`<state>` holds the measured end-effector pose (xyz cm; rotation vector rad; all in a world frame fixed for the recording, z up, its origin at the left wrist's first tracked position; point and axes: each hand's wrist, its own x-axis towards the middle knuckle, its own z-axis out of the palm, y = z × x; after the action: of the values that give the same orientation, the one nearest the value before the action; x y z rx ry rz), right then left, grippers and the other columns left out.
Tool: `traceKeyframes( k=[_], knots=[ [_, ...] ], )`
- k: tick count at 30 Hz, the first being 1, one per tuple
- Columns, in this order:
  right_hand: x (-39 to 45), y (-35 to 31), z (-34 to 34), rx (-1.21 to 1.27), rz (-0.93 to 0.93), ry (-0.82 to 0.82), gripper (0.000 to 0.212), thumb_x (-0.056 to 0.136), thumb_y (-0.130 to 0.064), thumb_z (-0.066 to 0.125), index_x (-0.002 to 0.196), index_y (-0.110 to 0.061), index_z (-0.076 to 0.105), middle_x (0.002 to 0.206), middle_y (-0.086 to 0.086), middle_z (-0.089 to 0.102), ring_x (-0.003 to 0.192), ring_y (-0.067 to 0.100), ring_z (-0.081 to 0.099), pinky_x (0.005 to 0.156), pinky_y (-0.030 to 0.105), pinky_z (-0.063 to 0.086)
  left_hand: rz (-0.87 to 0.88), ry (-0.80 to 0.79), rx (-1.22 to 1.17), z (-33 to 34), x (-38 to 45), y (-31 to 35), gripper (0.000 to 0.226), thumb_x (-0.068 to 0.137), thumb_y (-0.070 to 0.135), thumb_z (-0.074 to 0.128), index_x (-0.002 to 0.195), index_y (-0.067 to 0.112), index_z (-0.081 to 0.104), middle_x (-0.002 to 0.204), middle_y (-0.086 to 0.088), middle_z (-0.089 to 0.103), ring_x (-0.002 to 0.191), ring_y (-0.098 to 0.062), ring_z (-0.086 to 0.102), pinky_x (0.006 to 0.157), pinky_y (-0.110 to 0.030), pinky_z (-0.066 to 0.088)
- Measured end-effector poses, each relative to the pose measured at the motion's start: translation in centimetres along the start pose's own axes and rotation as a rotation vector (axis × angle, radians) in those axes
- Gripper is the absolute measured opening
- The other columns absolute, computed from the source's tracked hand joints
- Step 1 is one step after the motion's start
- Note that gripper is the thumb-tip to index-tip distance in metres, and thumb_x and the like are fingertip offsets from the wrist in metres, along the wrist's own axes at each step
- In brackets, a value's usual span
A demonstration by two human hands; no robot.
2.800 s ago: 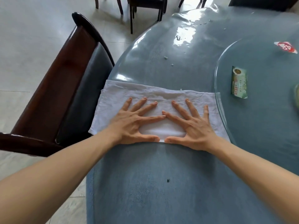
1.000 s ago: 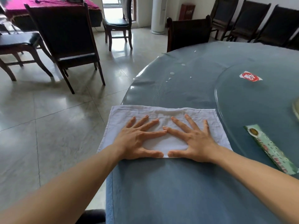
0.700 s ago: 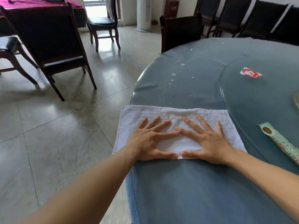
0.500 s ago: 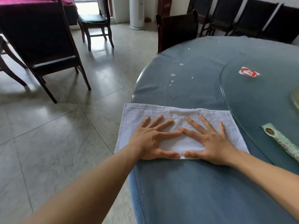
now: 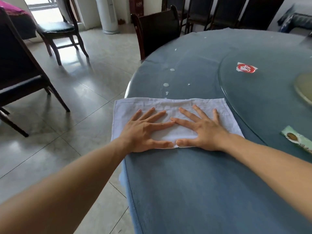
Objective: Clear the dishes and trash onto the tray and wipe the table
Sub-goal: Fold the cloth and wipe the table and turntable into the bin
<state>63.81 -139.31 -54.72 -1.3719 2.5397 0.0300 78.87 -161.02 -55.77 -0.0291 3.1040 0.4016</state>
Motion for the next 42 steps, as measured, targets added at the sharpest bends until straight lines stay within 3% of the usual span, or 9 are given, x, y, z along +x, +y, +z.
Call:
traceKeyframes(
  k=[19,24,29,36,42],
  knots=[
    [11.9,1.8,-3.2,0.038,0.136,0.009,0.088,0.064,-0.105,0.022,0.141,-0.079,-0.01,0.164,-0.033,-0.023,0.154,0.017,-0.029,0.111,0.077,-0.017,0.153,-0.04,-0.045,-3.1,12.3,-10.8,0.078,0.074,0.094,0.039,0.143,0.075,0.008,0.167,0.025,0.005,0.156,-0.008,-0.006,0.126,-0.049,0.001],
    [15.7,2.6,-4.3,0.048,0.191,0.015,0.09,0.057,-0.108,0.012,0.14,-0.08,-0.011,0.163,-0.034,-0.024,0.154,0.015,-0.031,0.112,0.076,-0.018,0.188,-0.053,-0.045,-4.1,16.5,-13.9,0.077,0.075,0.094,0.038,0.144,0.074,0.009,0.167,0.026,0.004,0.156,-0.008,-0.006,0.126,-0.047,-0.003],
    [20.0,3.8,-5.8,0.067,0.265,0.009,0.088,0.063,-0.105,0.02,0.142,-0.078,-0.008,0.162,-0.034,-0.025,0.152,0.014,-0.033,0.113,0.073,-0.019,0.242,-0.065,-0.056,-5.0,21.7,-17.2,0.077,0.076,0.094,0.039,0.144,0.073,0.011,0.167,0.025,0.004,0.156,-0.007,-0.007,0.126,-0.046,-0.004],
    [25.3,5.6,-7.4,0.073,0.355,0.017,0.095,0.055,-0.109,0.007,0.143,-0.077,-0.009,0.161,-0.036,-0.027,0.15,0.011,-0.037,0.115,0.071,-0.019,0.302,-0.086,-0.082,-6.1,28.5,-20.9,0.078,0.074,0.094,0.04,0.145,0.071,0.017,0.167,0.025,0.005,0.155,-0.006,-0.013,0.125,-0.044,-0.011],
    [27.4,6.3,-8.1,0.065,0.443,-0.017,0.098,0.053,-0.11,0.002,0.143,-0.076,-0.014,0.158,-0.036,-0.032,0.148,0.01,-0.04,0.116,0.069,-0.018,0.364,-0.077,-0.083,-6.4,32.1,-22.4,0.079,0.073,0.096,0.037,0.144,0.072,0.016,0.166,0.026,0.008,0.155,-0.005,-0.008,0.126,-0.043,-0.005]
  ],
)
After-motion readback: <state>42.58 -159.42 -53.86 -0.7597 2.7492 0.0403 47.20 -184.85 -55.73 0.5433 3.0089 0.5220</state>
